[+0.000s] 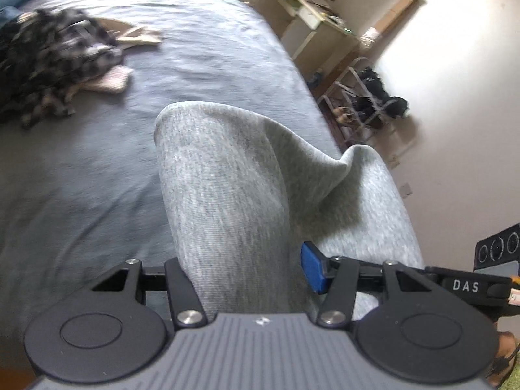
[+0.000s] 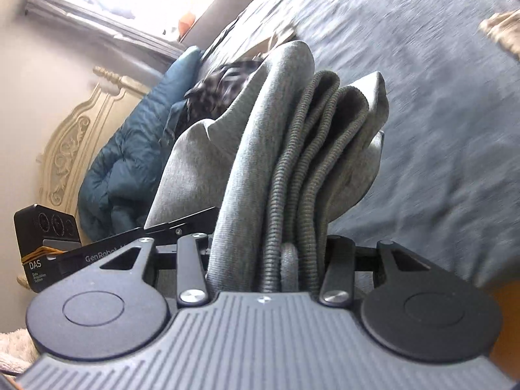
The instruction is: Fold clothes
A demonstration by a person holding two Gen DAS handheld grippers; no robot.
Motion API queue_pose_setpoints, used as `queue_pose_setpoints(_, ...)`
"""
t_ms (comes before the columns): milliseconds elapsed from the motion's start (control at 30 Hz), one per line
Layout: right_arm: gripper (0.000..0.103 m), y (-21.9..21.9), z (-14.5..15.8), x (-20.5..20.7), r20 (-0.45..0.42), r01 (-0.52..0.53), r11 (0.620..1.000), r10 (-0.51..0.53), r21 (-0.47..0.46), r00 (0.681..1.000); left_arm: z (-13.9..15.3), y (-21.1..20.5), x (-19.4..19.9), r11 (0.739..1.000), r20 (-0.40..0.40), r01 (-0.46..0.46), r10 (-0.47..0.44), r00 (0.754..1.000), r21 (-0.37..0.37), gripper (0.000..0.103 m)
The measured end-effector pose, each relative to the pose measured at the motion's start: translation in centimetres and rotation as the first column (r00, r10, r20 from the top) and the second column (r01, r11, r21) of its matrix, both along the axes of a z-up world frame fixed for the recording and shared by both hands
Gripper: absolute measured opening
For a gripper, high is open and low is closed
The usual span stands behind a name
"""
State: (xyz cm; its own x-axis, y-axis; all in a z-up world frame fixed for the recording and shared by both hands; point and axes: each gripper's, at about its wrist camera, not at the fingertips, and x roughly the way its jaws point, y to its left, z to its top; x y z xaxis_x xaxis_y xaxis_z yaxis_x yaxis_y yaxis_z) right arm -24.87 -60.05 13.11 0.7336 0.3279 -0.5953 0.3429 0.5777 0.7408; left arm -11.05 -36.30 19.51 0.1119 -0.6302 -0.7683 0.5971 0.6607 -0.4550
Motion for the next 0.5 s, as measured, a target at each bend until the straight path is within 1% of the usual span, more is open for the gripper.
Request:
queue_pose_setpoints(133,0.042,-3.4,1.0,-1.7,0.012,0.064,0.998,-0.064,-0.013,0.998,0.8,-5.2,-1.1,0.996,0.020,0.083,-0.083,0.996,-0.019,0.054)
queue_pose_setpoints(300,0.042,-6.8,2.1,-3.4,-0.004,0.159,0.986,-0.160,-0.049,0.987,0.9,-10.2,-1.0,0.981,-0.010,0.174,-0.176,0.984,-0.079,0.054)
queue_pose_setpoints(367,0.042,-7.6,2.6,-3.8,-0.021,0.205,0.976,-0.208,-0.074,0.978,0.7,-12.0,-0.8,0.967,-0.042,0.215,-0.223,0.974,-0.135,0.055)
queue_pose_setpoints(433,0.042,-8.1,3.2,-4.2,-0.036,0.252,0.962,-0.257,-0.103,0.966,0.1,-13.3,-0.4,0.959,-0.093,0.225,-0.243,0.965,-0.174,0.054)
queue_pose_setpoints(500,0.042,-8.3,3.2,-4.9,-0.046,0.304,0.946,-0.310,-0.110,0.950,-0.2,-14.6,-0.2,0.951,-0.117,0.234,-0.261,0.958,-0.203,0.055)
